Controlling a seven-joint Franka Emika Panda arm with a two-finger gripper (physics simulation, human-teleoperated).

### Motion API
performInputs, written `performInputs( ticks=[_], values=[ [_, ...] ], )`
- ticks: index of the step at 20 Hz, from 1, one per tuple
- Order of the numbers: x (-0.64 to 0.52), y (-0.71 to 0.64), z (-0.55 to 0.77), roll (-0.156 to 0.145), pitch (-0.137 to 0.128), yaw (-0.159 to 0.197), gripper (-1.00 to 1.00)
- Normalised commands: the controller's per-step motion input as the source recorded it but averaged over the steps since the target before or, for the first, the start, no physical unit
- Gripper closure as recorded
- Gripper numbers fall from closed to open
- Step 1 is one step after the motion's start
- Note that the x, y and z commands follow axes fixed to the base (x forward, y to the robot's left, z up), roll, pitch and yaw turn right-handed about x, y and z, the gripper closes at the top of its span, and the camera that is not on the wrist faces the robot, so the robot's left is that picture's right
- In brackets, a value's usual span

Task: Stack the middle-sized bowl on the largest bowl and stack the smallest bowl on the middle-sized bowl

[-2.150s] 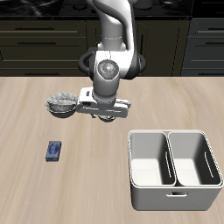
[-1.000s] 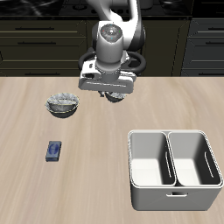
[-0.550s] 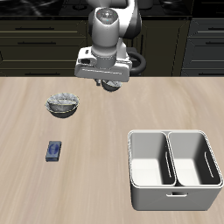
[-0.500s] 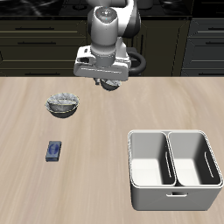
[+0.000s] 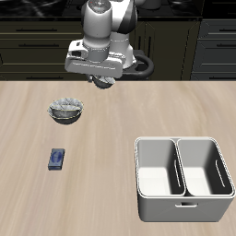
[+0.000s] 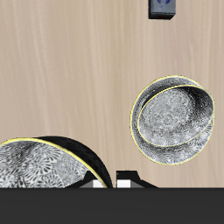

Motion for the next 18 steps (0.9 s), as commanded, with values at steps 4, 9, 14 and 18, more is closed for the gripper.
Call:
performInputs(
  ticks=[4,9,14,18],
  values=[
    [-0.09,-0.57,0.09,-0.079,-0.037,0.032,1.00],
    [-0.03,-0.53,0.03,-0.047,-0.011,0.003,1.00],
    [0.02,-0.47,0.01,-0.047,-0.013,-0.011,1.00],
    [0.04,-0.24,-0.03,-0.049,-0.008,-0.008,1.00]
  ],
)
